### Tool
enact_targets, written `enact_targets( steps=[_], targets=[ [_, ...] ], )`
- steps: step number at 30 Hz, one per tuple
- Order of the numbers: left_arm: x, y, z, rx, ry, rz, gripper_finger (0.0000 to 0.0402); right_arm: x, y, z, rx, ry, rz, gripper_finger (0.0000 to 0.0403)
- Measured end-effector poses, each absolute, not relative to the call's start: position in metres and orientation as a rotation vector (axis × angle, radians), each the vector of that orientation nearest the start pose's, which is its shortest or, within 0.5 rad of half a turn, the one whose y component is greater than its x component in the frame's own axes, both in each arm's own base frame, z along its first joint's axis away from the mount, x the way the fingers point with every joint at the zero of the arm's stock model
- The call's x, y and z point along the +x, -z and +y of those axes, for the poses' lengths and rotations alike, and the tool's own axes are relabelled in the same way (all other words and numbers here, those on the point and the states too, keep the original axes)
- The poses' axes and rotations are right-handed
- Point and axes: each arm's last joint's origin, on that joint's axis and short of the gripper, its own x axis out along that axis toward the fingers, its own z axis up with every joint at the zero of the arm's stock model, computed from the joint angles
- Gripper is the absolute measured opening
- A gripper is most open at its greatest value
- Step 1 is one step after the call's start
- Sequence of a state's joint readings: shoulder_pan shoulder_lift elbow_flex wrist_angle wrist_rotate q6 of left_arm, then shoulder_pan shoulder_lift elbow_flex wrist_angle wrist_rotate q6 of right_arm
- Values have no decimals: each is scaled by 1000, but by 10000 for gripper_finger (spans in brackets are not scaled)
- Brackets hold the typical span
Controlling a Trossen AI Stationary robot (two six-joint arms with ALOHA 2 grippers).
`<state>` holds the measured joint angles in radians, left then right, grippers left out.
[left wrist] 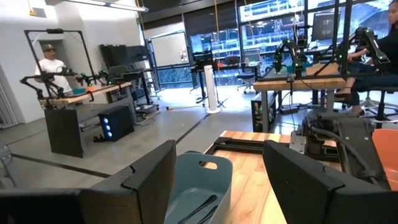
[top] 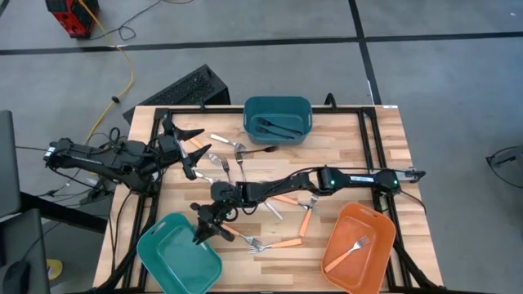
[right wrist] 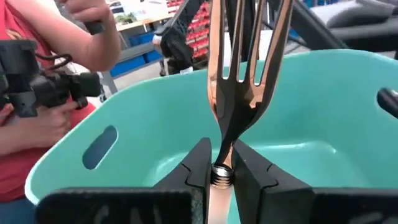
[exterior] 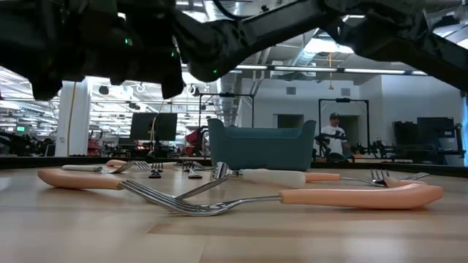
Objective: Sort silverware by color (type)
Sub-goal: Put the white fork into the green blue bin
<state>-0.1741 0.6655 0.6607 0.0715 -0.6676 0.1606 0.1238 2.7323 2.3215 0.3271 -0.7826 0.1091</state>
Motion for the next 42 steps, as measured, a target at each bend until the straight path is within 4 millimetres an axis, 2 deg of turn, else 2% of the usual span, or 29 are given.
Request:
enact_targets(
  steps=[5,19,25,36,42],
  targets=[
    [149,-331,-8,132,-498,-18,230,592,-170,94,91,-909,105,65],
    [149,-331,-8,126,-498,-16,230,593,-170,99,-70,-869,40,65],
    [149,-331,-8,109,-498,-20,230,591,-170,105,-62,-886,46,65],
    [149,-330,-8,102,-498,-17,230,591,-168,105,-36,-883,70,65],
    [149,-330,-8,104,-498,-15,230,594,-155,105,24,-878,94,67]
  ],
)
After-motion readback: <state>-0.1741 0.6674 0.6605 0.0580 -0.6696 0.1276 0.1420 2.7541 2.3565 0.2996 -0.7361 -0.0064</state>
